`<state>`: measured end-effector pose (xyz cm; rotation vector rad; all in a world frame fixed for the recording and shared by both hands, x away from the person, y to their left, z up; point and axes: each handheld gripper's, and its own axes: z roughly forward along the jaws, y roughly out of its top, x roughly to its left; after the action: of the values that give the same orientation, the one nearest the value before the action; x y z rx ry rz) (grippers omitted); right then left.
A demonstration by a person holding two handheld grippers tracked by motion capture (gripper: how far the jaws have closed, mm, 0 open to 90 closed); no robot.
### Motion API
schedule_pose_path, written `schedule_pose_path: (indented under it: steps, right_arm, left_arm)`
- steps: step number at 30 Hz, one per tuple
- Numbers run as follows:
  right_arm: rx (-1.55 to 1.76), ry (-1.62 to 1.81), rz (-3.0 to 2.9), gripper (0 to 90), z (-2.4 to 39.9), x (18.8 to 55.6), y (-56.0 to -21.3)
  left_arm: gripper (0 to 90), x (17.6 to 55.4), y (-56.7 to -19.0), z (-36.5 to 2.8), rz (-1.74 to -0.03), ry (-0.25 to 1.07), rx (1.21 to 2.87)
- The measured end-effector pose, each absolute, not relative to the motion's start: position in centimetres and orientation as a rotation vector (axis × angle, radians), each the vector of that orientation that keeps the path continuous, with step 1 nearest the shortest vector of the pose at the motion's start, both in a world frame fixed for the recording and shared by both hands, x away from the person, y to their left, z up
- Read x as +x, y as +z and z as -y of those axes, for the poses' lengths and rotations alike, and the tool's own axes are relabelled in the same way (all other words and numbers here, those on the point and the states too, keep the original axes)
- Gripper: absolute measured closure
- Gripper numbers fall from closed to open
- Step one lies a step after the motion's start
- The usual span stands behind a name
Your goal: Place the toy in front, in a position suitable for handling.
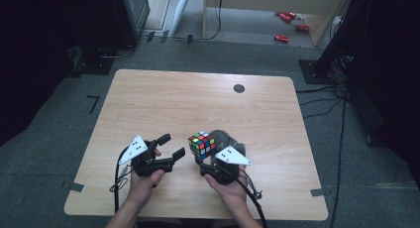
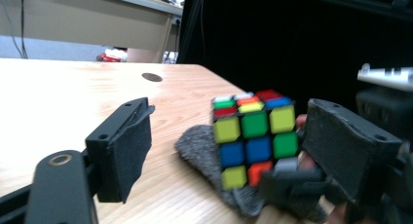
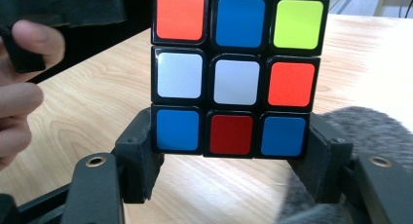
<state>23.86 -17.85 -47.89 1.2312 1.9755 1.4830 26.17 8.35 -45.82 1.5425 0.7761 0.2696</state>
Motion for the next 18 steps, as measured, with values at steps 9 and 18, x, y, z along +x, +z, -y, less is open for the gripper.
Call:
schedule_pose_path:
  steps: [9, 18]
  right_arm:
    - [1.244, 1.534, -2.017, 34.7, 20.2, 24.7, -46.0]
    - [1.242, 1.549, -2.142, 34.7, 18.9, 24.2, -45.0]
  left_arm:
    - [19.7, 26.2, -47.0, -7.7, -0.617, 0.428, 1.721]
    - [20.6, 25.4, -48.5, -5.8, -0.428, 0.668, 1.827]
